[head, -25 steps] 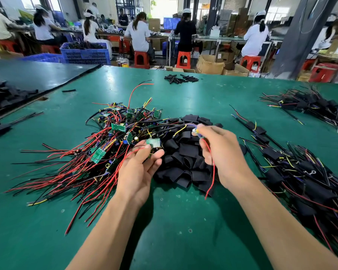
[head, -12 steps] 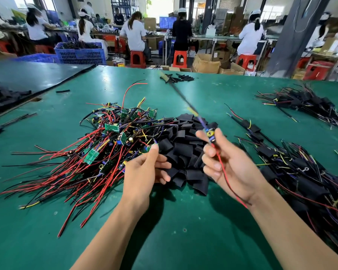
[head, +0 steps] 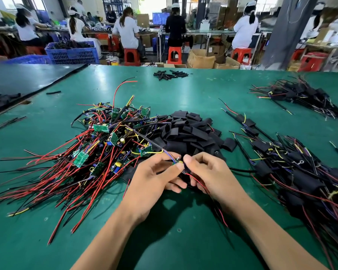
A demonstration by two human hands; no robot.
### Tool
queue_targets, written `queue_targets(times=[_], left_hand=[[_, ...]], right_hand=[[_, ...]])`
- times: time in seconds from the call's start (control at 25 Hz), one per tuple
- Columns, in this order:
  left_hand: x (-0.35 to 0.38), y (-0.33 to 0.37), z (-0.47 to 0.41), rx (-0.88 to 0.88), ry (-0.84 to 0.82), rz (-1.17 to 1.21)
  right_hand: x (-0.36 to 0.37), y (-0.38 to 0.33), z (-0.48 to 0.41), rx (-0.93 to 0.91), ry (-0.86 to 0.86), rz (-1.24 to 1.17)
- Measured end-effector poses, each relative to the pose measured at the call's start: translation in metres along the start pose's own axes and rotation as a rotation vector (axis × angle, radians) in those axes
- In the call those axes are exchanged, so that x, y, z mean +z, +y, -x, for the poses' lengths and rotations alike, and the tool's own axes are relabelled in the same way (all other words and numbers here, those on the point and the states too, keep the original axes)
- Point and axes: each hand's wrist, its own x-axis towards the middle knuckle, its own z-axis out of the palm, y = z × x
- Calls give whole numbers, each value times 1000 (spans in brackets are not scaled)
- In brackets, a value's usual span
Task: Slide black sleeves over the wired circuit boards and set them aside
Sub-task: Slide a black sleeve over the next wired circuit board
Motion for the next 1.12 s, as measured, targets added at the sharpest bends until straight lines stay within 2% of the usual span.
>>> queue_targets(times=[0.12, 0.24, 0.32, 0.44, 0.64, 0.76, 0.96, 1.12], left_hand=[[2, -5, 0, 37, 6, -74], [8, -10, 5, 83, -62, -260], [11, -13, 8, 99, -87, -329], [12, -12, 8, 150, -36, -314], [6, -2, 0, 234, 238, -131], [0, 1, -3, 247, 378, -91], [-7, 1, -5, 211, 504, -143], [-10, 2, -7, 176, 545, -119]], right_hand=[[-11, 9, -3, -142, 326, 316], [-25, 14, -8, -194, 619, 338], [-30, 17, -10, -124, 621, 343], [-31, 26, -13, -29, 504, 468], [-31, 28, -12, -63, 456, 567], [-31, 26, -8, -129, 501, 488], [-26, 18, -7, -187, 601, 353], [-27, 13, -6, -145, 579, 79]])
